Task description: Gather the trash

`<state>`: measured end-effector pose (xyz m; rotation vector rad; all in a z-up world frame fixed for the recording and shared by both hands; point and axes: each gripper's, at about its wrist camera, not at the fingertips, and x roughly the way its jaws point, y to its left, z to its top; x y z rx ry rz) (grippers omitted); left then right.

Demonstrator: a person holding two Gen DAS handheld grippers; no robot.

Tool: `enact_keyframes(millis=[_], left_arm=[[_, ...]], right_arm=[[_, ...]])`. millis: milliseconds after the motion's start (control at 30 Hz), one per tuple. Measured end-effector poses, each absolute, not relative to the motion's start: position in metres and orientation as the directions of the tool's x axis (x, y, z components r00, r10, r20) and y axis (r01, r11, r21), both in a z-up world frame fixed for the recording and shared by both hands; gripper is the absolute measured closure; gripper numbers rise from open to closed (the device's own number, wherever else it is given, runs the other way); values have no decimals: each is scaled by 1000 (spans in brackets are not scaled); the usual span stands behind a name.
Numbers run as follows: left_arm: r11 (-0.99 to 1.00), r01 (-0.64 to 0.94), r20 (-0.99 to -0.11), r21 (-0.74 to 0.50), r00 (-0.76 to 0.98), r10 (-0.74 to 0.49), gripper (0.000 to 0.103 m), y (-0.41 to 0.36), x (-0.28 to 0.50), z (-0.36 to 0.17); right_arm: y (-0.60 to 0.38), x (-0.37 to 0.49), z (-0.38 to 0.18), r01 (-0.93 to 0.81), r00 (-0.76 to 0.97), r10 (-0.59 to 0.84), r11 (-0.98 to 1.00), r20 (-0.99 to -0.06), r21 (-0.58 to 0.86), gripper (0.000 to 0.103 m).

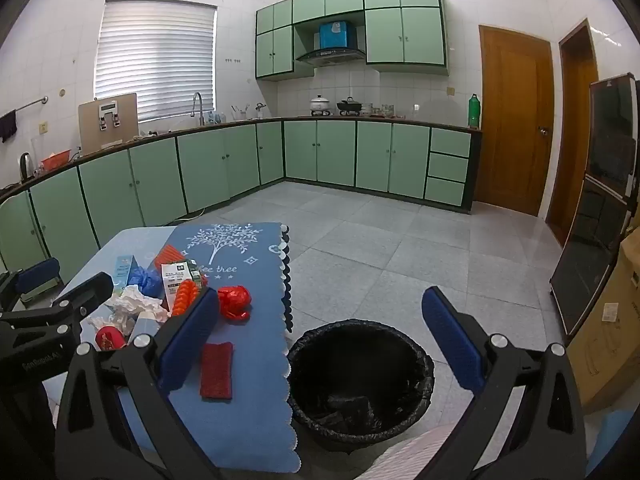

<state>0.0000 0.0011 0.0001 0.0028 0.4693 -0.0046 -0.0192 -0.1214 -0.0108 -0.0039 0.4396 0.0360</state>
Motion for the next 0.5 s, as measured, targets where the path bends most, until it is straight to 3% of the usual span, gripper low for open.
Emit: enact_keyframes(millis=[500], left_arm=[[1000, 3, -455, 11, 891, 3, 6, 3, 0, 1]], right_arm=[[-121, -19, -10, -35, 904, 34, 999, -426, 5, 5]])
